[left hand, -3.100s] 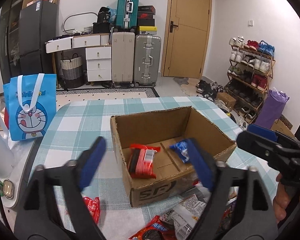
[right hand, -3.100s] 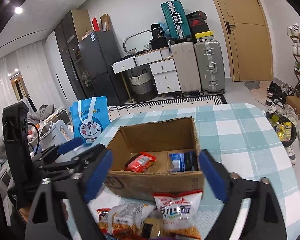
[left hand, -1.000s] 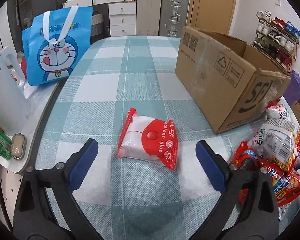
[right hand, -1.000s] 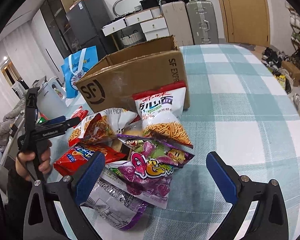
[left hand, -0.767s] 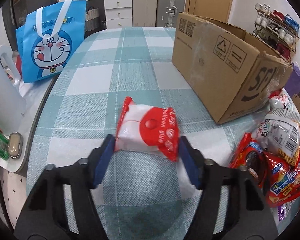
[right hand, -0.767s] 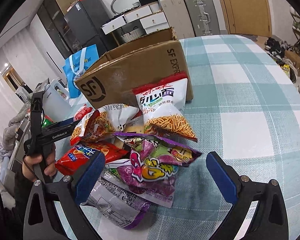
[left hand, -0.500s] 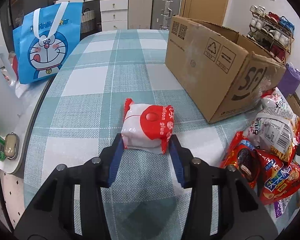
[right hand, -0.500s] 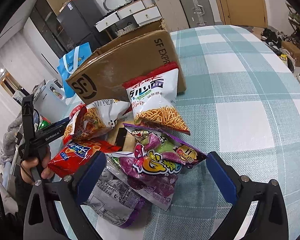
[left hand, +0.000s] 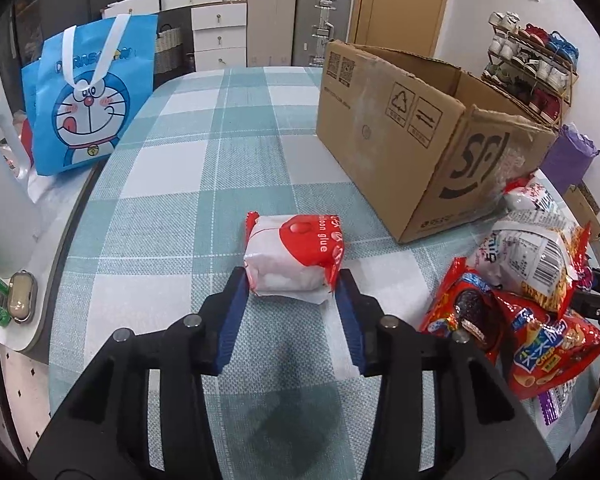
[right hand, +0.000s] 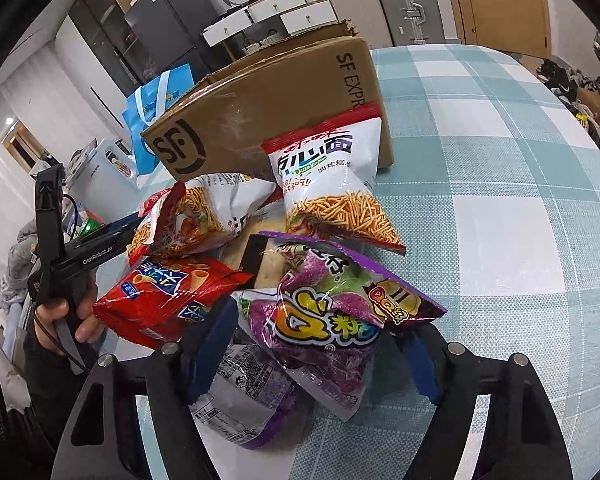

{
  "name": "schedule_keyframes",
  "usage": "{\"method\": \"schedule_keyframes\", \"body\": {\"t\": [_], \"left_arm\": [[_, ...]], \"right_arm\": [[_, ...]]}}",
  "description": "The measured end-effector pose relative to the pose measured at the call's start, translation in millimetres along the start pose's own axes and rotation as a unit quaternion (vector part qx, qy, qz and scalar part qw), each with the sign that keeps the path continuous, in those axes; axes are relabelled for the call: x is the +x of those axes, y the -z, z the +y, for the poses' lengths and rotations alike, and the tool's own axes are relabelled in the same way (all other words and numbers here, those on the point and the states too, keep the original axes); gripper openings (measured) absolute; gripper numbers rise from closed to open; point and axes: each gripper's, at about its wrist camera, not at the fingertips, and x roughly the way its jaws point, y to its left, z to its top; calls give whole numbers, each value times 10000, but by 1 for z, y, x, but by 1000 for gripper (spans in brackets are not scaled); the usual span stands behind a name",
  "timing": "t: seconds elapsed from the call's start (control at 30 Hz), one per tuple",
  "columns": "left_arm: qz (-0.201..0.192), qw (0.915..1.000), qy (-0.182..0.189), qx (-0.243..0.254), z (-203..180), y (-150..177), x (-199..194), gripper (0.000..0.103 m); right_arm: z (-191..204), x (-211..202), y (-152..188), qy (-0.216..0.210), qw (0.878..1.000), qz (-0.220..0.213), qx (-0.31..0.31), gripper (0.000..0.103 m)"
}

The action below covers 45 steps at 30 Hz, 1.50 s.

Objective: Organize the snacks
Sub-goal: 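Close the left tool on the glue packet while the right tool grips the purple chip bag, then carry the glue packet and purple chip bag into the SF box and release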

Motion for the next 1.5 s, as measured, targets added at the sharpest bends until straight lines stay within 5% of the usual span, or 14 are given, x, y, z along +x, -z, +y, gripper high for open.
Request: {"method": "schedule_keyframes", "body": {"t": [0.13, 0.2, 0.3, 0.33, 0.43, 0.77, 1.5], "left_arm": [[37, 10000, 53, -35, -1, -2, 1, 75], [46, 9999, 43, -81, -1, -5, 3, 75], [112, 9998, 48, -142, -2, -9, 10, 73], [175, 9997, 45, -133, -2, -9, 13, 55], [152, 9998, 66, -82, -4, -7, 15, 46], [-310, 9993, 186, -50, -7, -7, -15, 45], [-1353, 9895, 423, 266, -57, -36, -106, 46]], "right_arm": [[-3, -1, -1, -10, 10000, -8, 55, 80], [-4, -2, 0, 0, 10000, -14, 42, 80], [-3, -1, 1, 19, 10000, 27, -33, 72], [-3, -1, 2, 15, 10000, 50, -54, 67], [0, -4, 3, 34, 9998, 18, -176, 55], [10, -31, 2, -39, 9974, -538, -476, 45], [30, -85, -26, -391, 9831, -1696, -575, 44]]}}
